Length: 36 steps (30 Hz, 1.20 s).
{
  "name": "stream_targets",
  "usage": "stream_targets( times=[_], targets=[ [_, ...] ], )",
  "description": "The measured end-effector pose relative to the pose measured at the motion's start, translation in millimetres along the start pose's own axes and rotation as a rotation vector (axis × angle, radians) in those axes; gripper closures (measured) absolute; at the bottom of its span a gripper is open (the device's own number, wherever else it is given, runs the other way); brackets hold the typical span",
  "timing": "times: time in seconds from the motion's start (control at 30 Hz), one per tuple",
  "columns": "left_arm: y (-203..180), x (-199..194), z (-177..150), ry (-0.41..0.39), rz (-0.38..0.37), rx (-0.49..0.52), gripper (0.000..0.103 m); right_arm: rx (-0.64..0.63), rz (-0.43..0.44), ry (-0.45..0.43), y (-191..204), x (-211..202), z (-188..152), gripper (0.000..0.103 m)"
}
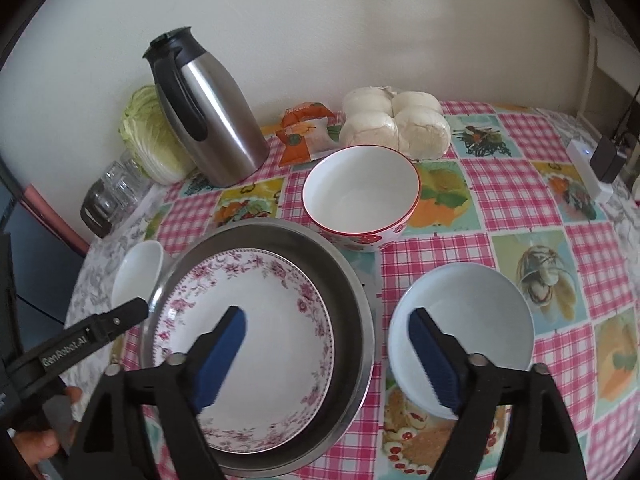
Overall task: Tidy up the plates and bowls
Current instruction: 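Move the right tool to the red-rimmed strawberry bowl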
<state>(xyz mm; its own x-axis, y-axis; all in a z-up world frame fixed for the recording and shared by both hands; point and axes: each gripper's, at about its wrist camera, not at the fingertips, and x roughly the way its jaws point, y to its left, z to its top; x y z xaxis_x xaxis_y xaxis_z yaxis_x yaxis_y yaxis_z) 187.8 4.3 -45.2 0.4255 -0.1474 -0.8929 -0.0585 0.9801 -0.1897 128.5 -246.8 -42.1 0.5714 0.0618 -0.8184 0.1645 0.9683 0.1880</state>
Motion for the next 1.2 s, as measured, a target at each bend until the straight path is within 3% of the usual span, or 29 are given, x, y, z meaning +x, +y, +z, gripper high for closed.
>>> stream_targets(
  times=[0.03,0.27,0.47,0.8,1.07,1.2],
  targets=[
    [1,1,0,0.002,0.006,-0.001,0.025,-0.011,-0.013,-0.005,1,0,-1,0.000],
    [4,-1,-2,-0.041,0.065,0.011,0.003,-0.055,-0.011,-0.061,5,-8,-1,0.000],
    [8,-8,0,-0.093,0.126,0.013,0.002,-0.076,-0.008,-0.095,10,-12,-1,0.000],
    [10,-15,14,-0.154,0.129,-0.027,0.002,-0.046,0.008,-0.134,4,-19,11,0.000],
    [-10,-33,29,-0.297,0.057,-0.006,0.002,0.058,0.055,-0.252,-20,-39,28,0.000],
    [-26,-31,37,-0.287,0.010,0.013,0.002,0.112,0.061,-0.257,-35,-42,37,0.000]
  ],
)
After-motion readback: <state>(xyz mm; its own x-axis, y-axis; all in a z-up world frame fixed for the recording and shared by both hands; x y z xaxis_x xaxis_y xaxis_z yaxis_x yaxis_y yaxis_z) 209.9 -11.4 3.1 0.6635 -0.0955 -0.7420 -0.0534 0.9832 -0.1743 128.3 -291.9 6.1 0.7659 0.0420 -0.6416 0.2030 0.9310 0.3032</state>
